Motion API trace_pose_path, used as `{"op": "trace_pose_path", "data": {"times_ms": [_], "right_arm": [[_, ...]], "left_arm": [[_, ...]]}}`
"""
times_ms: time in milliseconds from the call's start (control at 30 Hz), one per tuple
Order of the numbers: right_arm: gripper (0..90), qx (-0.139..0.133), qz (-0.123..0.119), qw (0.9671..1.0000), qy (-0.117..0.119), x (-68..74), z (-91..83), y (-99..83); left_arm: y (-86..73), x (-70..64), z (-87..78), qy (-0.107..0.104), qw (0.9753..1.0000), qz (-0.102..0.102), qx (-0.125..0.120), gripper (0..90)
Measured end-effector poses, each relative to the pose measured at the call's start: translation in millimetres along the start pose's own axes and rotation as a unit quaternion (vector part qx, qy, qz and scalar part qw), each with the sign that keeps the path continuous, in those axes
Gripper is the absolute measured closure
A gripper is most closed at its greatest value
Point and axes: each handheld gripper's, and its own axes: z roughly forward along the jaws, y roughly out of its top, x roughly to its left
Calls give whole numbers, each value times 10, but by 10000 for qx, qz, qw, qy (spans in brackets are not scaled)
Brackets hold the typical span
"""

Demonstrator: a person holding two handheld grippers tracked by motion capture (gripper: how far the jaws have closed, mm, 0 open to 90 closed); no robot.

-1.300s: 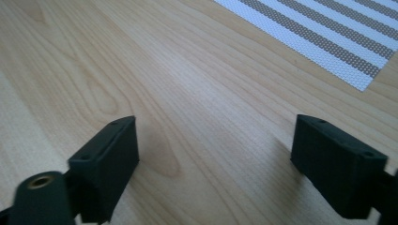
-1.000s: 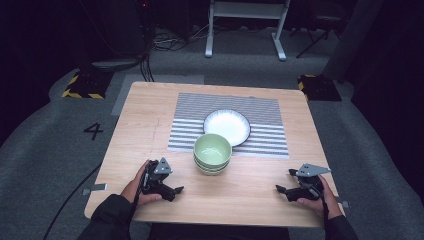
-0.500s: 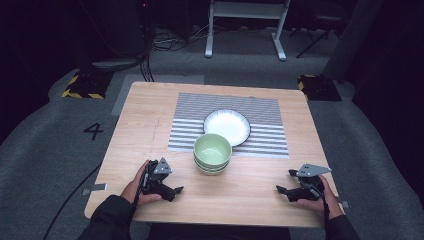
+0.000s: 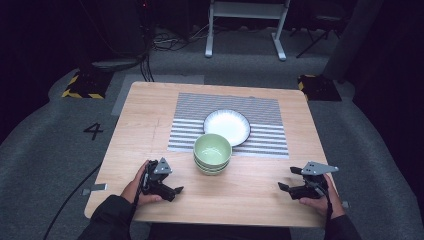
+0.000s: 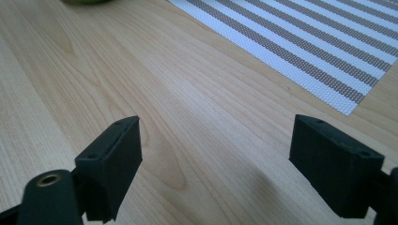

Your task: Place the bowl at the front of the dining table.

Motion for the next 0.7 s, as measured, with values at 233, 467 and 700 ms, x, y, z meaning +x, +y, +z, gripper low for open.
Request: {"op": "trace_pose_path", "data": {"times_ms": [233, 467, 700], "right_arm": [[178, -81, 2, 10000, 24, 10, -36, 38], [168, -241, 32, 9997, 43, 21, -111, 101], [171, -280, -43, 9996, -64, 27, -158, 123]], "left_arm": [[1, 1, 1, 7, 10000, 2, -4, 3], [1, 3, 1, 14, 10000, 6, -5, 3], [1, 2, 1, 14, 10000, 5, -5, 3]]}}
